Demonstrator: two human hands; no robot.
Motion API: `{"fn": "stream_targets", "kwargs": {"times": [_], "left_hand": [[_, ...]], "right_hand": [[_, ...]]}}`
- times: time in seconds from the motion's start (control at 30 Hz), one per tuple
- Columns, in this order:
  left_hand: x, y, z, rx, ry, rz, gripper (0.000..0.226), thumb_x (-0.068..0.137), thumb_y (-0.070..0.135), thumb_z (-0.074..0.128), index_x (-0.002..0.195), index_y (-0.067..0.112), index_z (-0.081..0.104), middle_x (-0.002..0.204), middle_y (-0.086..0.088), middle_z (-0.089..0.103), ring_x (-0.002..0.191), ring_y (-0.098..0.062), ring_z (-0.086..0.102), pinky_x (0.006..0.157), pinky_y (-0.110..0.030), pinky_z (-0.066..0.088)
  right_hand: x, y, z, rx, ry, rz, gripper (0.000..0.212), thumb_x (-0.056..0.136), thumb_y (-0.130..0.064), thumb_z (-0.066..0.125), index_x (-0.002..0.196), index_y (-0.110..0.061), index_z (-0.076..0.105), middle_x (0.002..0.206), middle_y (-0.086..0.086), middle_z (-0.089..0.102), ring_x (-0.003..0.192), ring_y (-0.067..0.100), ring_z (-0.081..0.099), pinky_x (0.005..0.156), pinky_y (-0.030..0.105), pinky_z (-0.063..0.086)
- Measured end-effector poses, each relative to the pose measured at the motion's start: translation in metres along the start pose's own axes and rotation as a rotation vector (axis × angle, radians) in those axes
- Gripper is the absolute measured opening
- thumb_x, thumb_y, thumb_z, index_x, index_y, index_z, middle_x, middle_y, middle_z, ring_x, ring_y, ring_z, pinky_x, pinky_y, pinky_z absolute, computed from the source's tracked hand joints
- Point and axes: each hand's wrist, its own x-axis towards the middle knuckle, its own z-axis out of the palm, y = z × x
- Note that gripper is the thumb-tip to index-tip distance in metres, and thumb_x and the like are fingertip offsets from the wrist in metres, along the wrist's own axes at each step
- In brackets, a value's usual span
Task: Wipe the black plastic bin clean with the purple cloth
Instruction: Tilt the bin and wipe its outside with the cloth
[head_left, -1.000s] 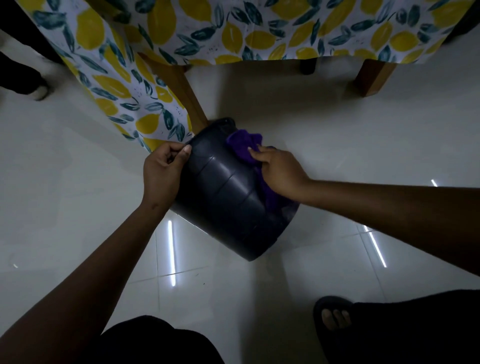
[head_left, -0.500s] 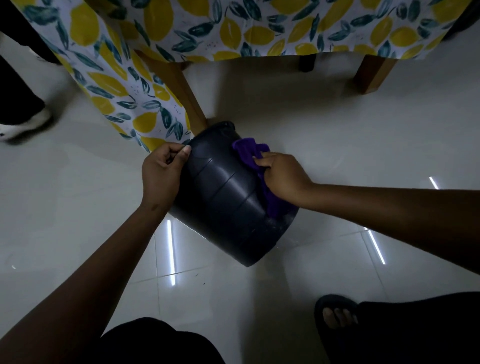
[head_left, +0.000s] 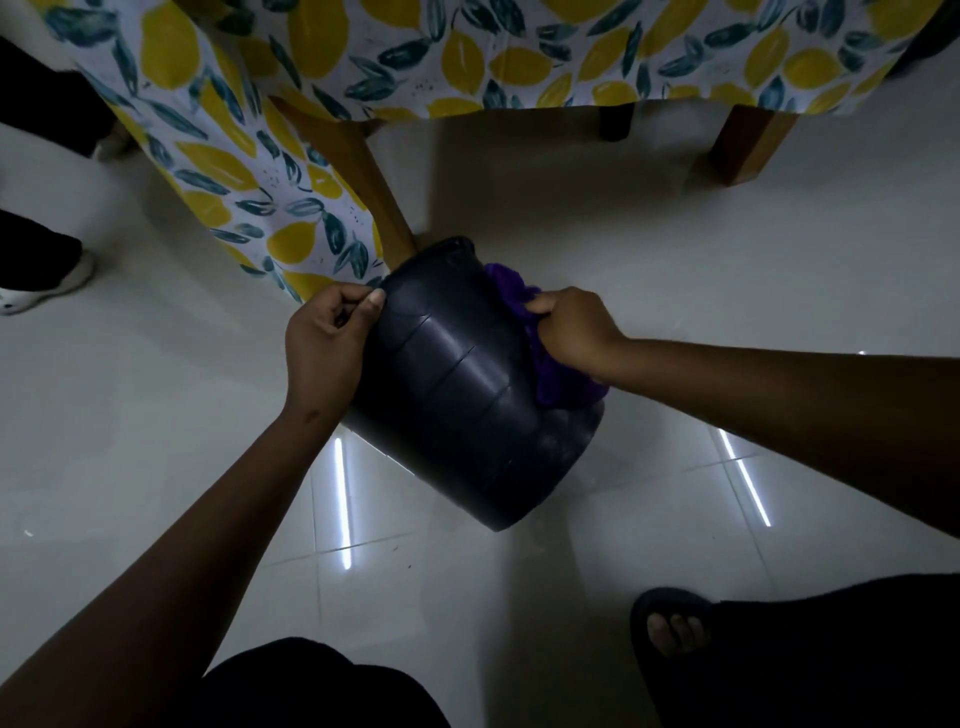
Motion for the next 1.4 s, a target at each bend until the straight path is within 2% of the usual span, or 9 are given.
{"fn": "stream_targets", "kwargs": {"times": [0.07, 0.17, 0.37, 0.5, 0.63, 0.73, 0.9, 1.1, 1.4], "left_hand": [[-0.001, 0.003, 0.002, -0.007, -0.005, 0.011, 0.011, 0.094, 0.026, 0.063, 0.093, 0.017, 0.070, 0.084, 0.013, 0.066, 0.076, 0.013, 0.059, 0.072, -0.005, 0.043], [-0.002, 0.003, 0.003, -0.010, 0.003, 0.013, 0.011, 0.094, 0.027, 0.063, 0.093, 0.018, 0.069, 0.084, 0.011, 0.066, 0.076, 0.012, 0.059, 0.071, -0.004, 0.042], [0.003, -0.001, 0.003, 0.026, 0.058, 0.009, 0.010, 0.094, 0.027, 0.062, 0.091, 0.020, 0.068, 0.083, 0.008, 0.065, 0.072, 0.016, 0.056, 0.067, -0.003, 0.040], [0.006, -0.002, 0.003, 0.031, 0.053, 0.000, 0.017, 0.094, 0.027, 0.062, 0.096, 0.014, 0.071, 0.088, 0.004, 0.068, 0.076, 0.004, 0.059, 0.068, -0.005, 0.042], [0.006, -0.005, 0.001, 0.031, 0.034, -0.004, 0.018, 0.095, 0.028, 0.061, 0.097, 0.013, 0.071, 0.091, 0.003, 0.070, 0.085, -0.006, 0.062, 0.070, -0.009, 0.045], [0.005, -0.005, -0.001, 0.019, 0.014, -0.003, 0.016, 0.095, 0.027, 0.061, 0.097, 0.014, 0.070, 0.092, 0.002, 0.070, 0.082, -0.003, 0.062, 0.072, -0.010, 0.046], [0.001, 0.002, -0.004, -0.005, -0.007, 0.020, 0.009, 0.095, 0.023, 0.061, 0.096, 0.018, 0.068, 0.088, 0.006, 0.067, 0.078, 0.011, 0.060, 0.072, -0.006, 0.044], [-0.009, 0.019, -0.006, -0.074, -0.029, 0.070, 0.006, 0.094, 0.021, 0.063, 0.097, 0.020, 0.068, 0.088, 0.013, 0.067, 0.082, 0.012, 0.060, 0.077, -0.006, 0.044], [0.000, 0.035, -0.012, 0.109, -0.139, 0.353, 0.026, 0.097, 0.012, 0.055, 0.122, 0.013, 0.064, 0.113, 0.008, 0.064, 0.103, 0.005, 0.056, 0.090, -0.004, 0.040]], "right_hand": [[0.003, 0.002, -0.008, 0.058, -0.019, 0.118, 0.037, 0.083, 0.002, 0.043, 0.099, -0.016, 0.072, 0.105, 0.002, 0.069, 0.100, 0.020, 0.062, 0.096, 0.033, 0.048], [-0.003, 0.000, -0.012, 0.041, -0.024, 0.063, 0.040, 0.082, 0.003, 0.041, 0.094, -0.017, 0.073, 0.101, 0.001, 0.070, 0.097, 0.021, 0.063, 0.092, 0.033, 0.049], [-0.039, -0.003, 0.025, -0.140, -0.029, -0.388, 0.045, 0.089, 0.002, 0.045, 0.125, -0.021, 0.058, 0.149, 0.010, 0.037, 0.136, 0.028, 0.036, 0.116, 0.039, 0.026], [-0.063, 0.008, 0.036, -0.625, -0.023, -0.710, 0.055, 0.084, -0.001, 0.057, 0.134, -0.023, 0.048, 0.151, 0.005, 0.033, 0.130, 0.048, 0.036, 0.100, 0.052, 0.043], [-0.074, 0.009, 0.023, -1.006, 0.062, -0.921, 0.064, 0.063, -0.021, 0.079, 0.123, -0.032, 0.059, 0.140, -0.003, 0.051, 0.120, 0.037, 0.054, 0.083, 0.043, 0.054], [-0.070, 0.023, 0.026, -0.882, -0.048, -1.043, 0.058, 0.072, -0.009, 0.074, 0.125, -0.024, 0.057, 0.144, 0.001, 0.046, 0.130, 0.042, 0.041, 0.096, 0.052, 0.048], [-0.056, 0.026, 0.016, -0.437, -0.011, -0.747, 0.046, 0.090, -0.014, 0.035, 0.130, -0.028, 0.053, 0.148, -0.004, 0.039, 0.130, 0.036, 0.041, 0.104, 0.044, 0.043], [-0.018, 0.018, -0.005, 0.001, 0.074, -0.284, 0.049, 0.086, 0.006, 0.045, 0.127, -0.019, 0.056, 0.143, 0.010, 0.045, 0.133, 0.019, 0.041, 0.112, 0.018, 0.020], [-0.031, 0.016, -0.012, -0.037, 0.205, -0.368, 0.050, 0.087, 0.004, 0.050, 0.130, -0.020, 0.053, 0.145, 0.005, 0.042, 0.130, 0.010, 0.040, 0.105, 0.003, 0.019]]}}
